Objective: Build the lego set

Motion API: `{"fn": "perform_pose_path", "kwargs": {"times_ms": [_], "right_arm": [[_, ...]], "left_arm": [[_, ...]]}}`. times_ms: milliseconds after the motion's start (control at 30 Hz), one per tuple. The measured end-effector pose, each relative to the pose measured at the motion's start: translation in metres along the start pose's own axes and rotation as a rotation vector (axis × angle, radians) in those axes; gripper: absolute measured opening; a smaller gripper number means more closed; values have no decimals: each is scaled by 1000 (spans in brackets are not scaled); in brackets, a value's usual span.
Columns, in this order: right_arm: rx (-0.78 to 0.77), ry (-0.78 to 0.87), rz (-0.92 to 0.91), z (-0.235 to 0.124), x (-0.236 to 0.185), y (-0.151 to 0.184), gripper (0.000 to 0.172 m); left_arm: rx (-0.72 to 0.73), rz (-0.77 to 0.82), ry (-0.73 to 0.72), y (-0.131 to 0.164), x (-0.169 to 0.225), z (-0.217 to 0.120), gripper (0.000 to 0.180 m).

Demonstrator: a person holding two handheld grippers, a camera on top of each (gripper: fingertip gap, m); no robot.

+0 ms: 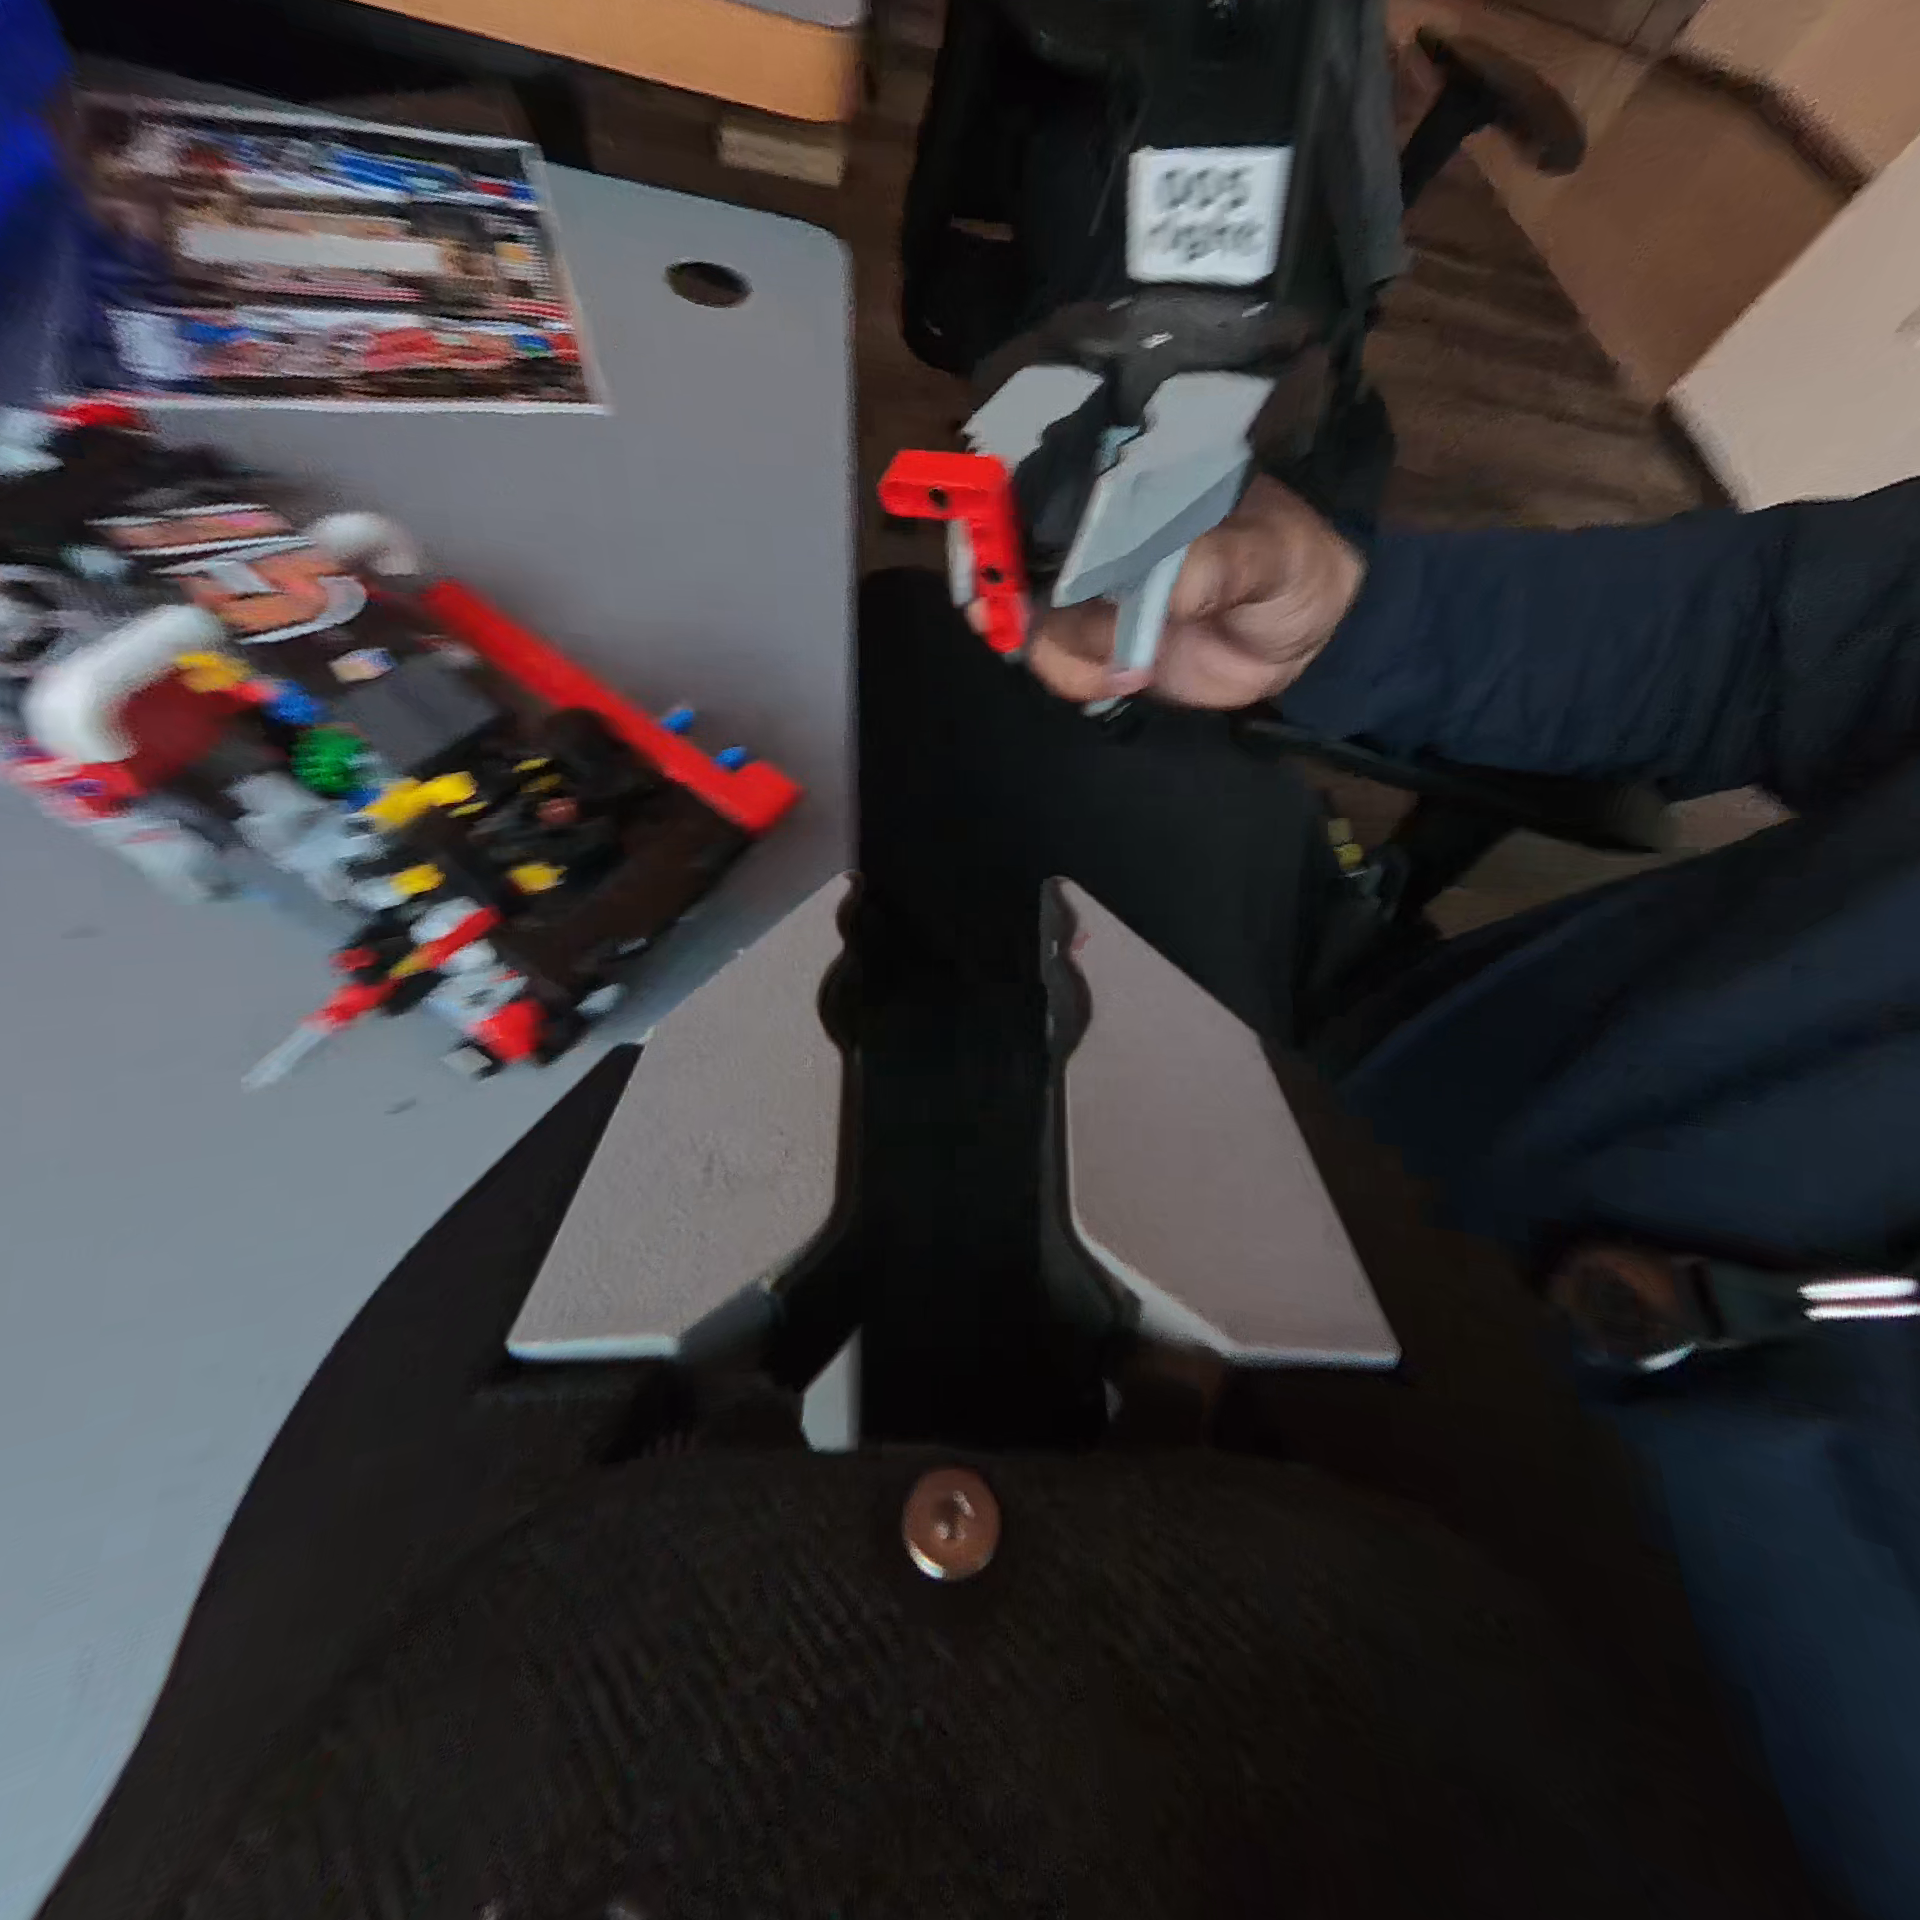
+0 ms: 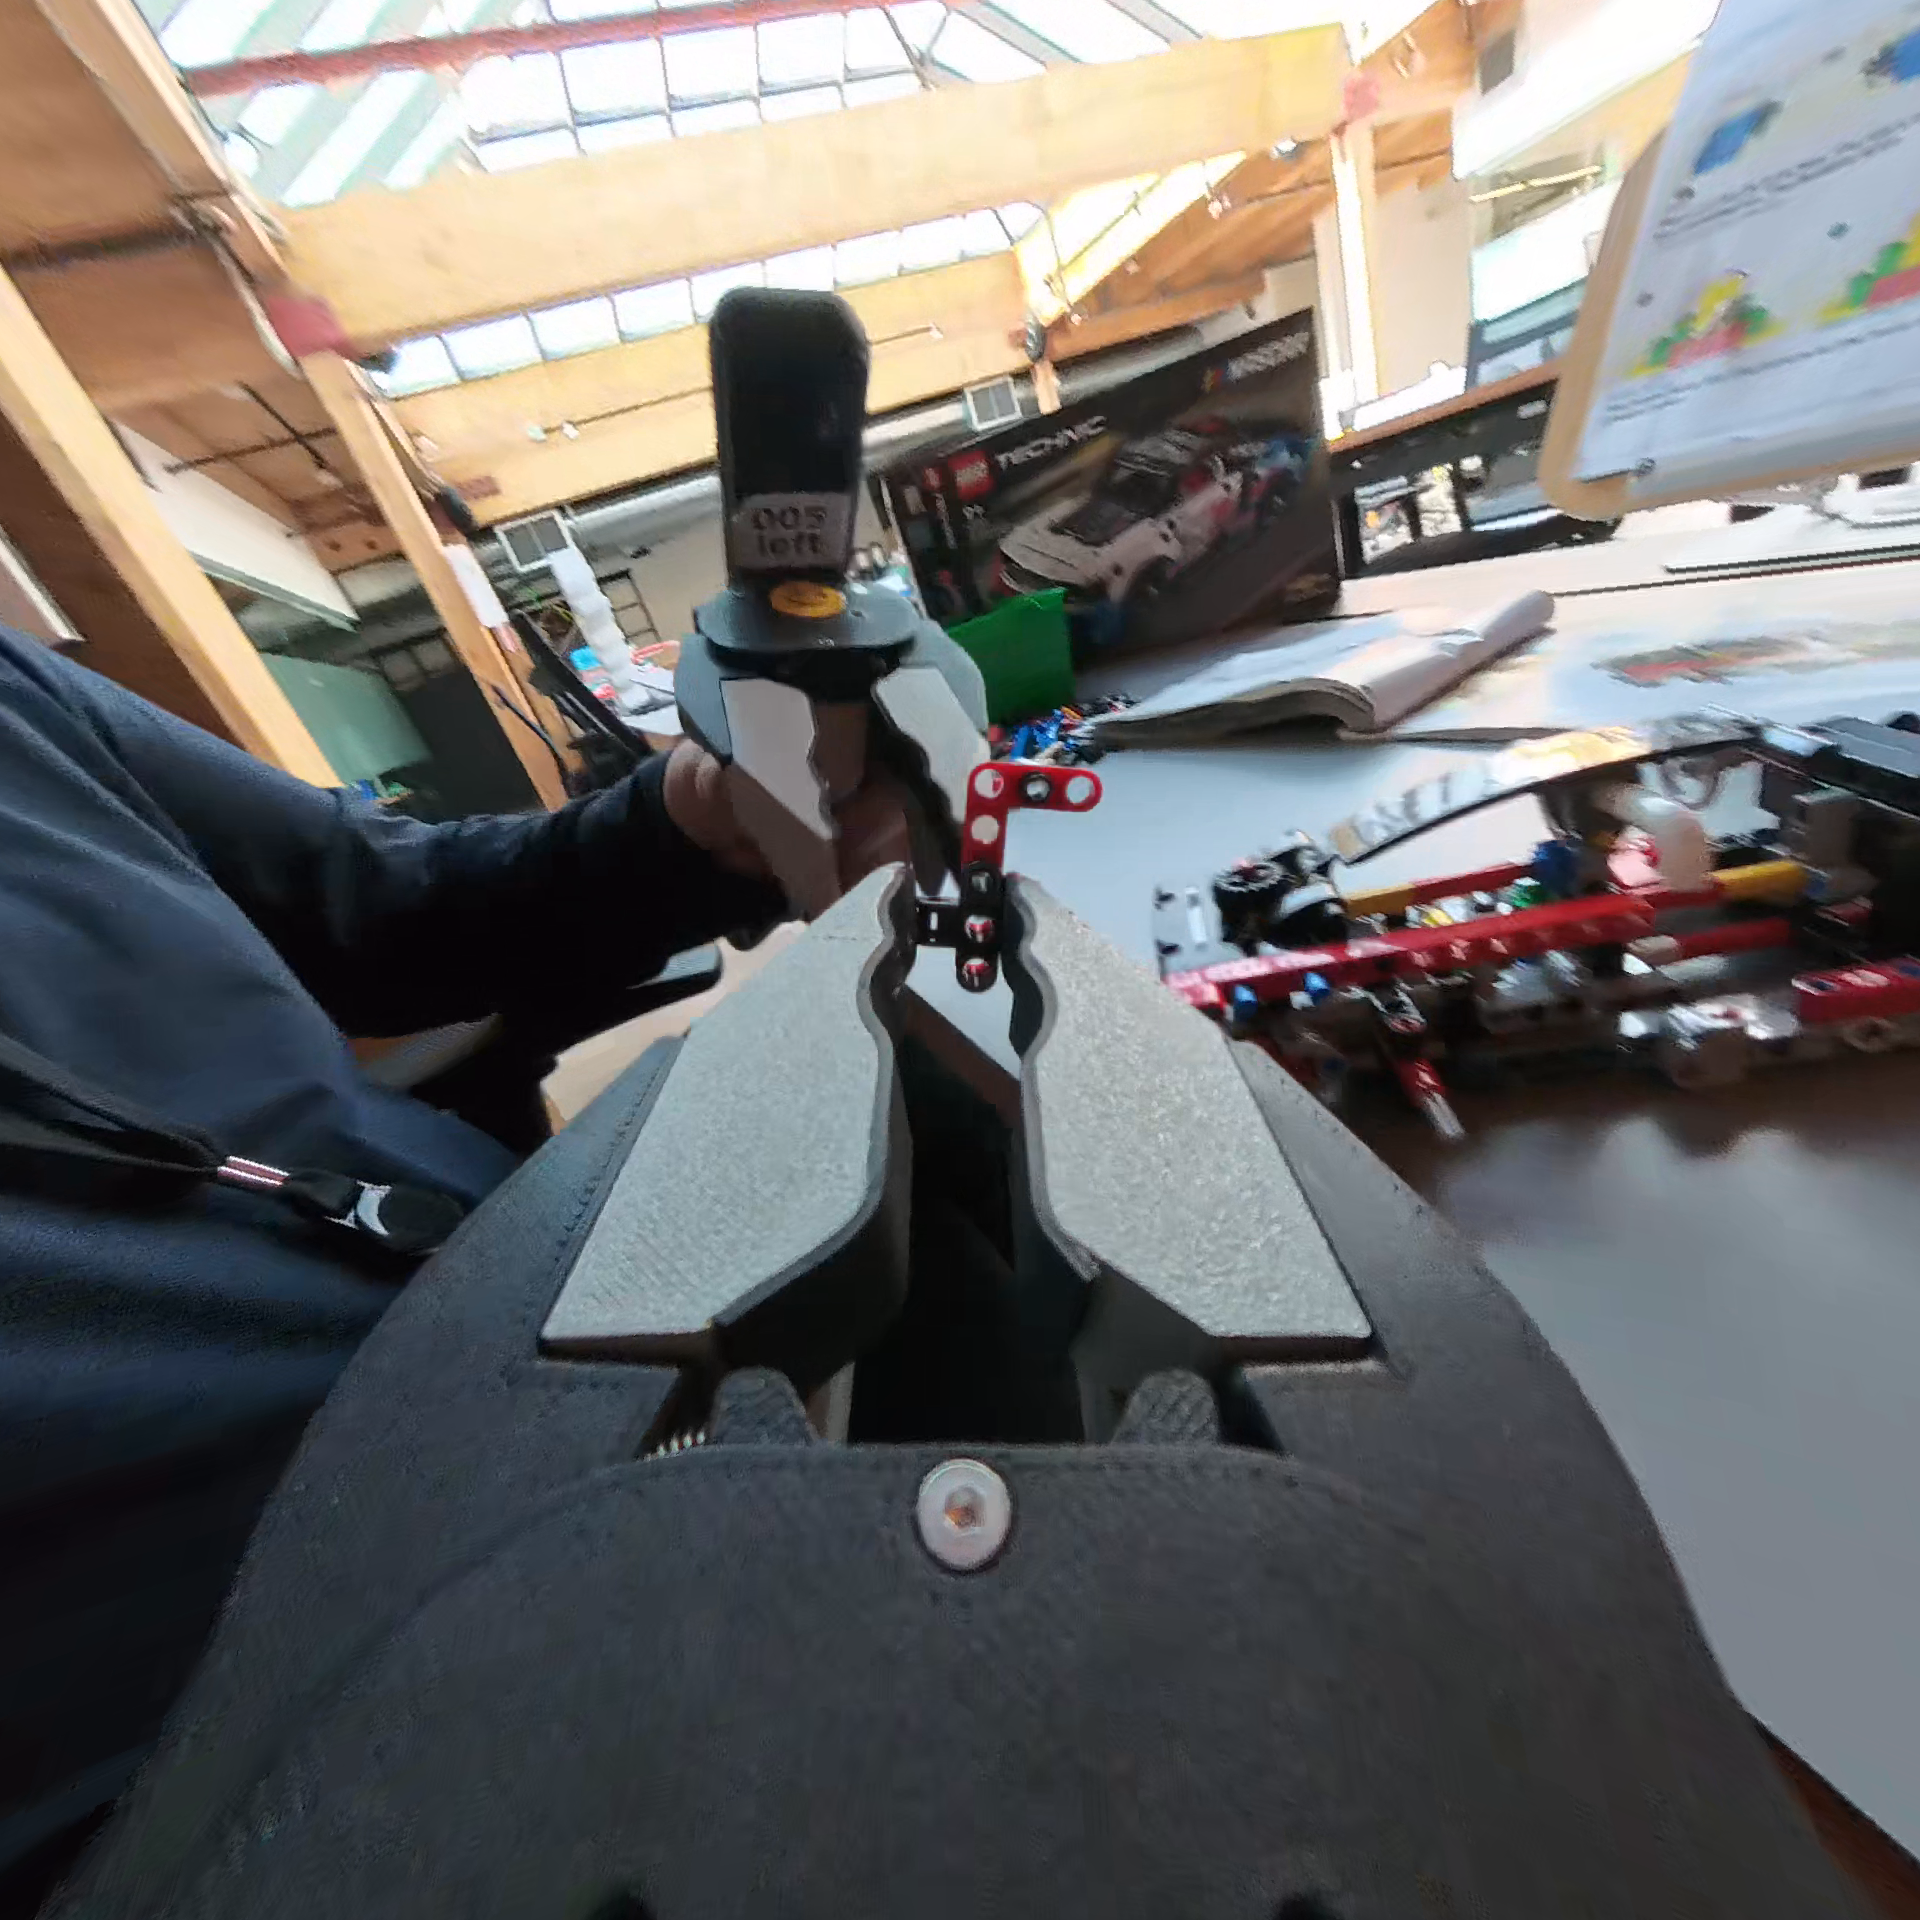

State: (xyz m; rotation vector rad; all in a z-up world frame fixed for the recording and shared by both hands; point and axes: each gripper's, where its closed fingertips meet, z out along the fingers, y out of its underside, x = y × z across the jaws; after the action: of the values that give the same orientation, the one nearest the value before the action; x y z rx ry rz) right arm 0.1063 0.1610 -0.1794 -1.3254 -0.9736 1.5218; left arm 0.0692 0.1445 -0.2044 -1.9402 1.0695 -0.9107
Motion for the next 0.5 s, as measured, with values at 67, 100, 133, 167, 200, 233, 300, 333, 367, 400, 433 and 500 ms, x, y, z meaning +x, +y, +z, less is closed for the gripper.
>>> {"fn": "perform_pose_path", "kwargs": {"times_ms": [67,100,133,167,200,233,300,333,367,400,433,500], "right_arm": [[8,-31,-18,6,-11,1,13],[-7,-27,-46,9,-14,5,12],[-35,-12,-84,11,-15,9,12],[-67,5,-126,13,-16,14,12],[-96,21,-169,14,-17,18,12],[-120,39,-214,15,-17,21,12],[-145,47,-276,18,-20,24,12],[-155,49,-292,19,-21,26,12],[-166,57,-308,20,-21,27,12],[-177,63,-325,21,-21,29,12],[-187,66,-337,22,-21,31,12],[-211,86,-351,23,-19,34,13]], "left_arm": [[31,-45,115,-6,25,15,29],[44,-41,124,-8,29,18,29],[63,-32,110,-11,28,19,29],[84,-26,92,-15,27,18,31],[104,-25,88,-19,27,16,32],[115,-27,90,-22,27,13,33],[120,-40,86,-24,25,10,33],[119,-49,88,-24,24,10,32],[120,-56,98,-23,25,10,27],[117,-60,107,-22,26,11,16],[111,-62,97,-19,24,13,9],[106,-34,73,-16,20,15,7]]}}
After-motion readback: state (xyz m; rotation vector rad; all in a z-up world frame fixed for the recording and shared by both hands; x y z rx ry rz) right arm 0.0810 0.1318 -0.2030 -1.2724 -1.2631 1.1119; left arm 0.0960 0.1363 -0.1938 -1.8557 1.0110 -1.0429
